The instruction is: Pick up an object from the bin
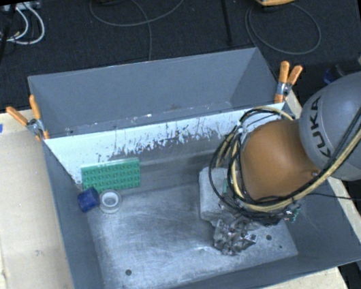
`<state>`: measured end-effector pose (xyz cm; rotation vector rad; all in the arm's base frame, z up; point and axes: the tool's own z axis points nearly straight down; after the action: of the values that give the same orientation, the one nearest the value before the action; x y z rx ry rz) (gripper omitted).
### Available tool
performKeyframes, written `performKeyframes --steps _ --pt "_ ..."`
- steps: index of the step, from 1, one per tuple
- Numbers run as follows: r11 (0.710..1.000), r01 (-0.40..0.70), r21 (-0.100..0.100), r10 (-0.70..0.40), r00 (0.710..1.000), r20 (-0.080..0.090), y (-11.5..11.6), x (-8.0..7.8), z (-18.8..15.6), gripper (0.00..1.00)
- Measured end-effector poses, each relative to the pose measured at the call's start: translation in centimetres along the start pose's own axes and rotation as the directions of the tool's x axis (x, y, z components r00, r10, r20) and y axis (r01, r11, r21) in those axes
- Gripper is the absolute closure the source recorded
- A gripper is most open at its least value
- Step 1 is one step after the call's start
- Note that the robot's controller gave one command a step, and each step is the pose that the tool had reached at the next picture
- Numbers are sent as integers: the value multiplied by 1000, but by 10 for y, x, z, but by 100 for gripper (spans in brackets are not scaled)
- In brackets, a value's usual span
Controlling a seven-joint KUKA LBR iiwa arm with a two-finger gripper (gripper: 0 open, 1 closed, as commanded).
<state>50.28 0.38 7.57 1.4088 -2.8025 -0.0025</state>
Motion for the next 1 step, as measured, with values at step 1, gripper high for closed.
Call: performKeyframes --steps 1 --pt "997 -83 9 83 997 9 -31 12 -97 100"
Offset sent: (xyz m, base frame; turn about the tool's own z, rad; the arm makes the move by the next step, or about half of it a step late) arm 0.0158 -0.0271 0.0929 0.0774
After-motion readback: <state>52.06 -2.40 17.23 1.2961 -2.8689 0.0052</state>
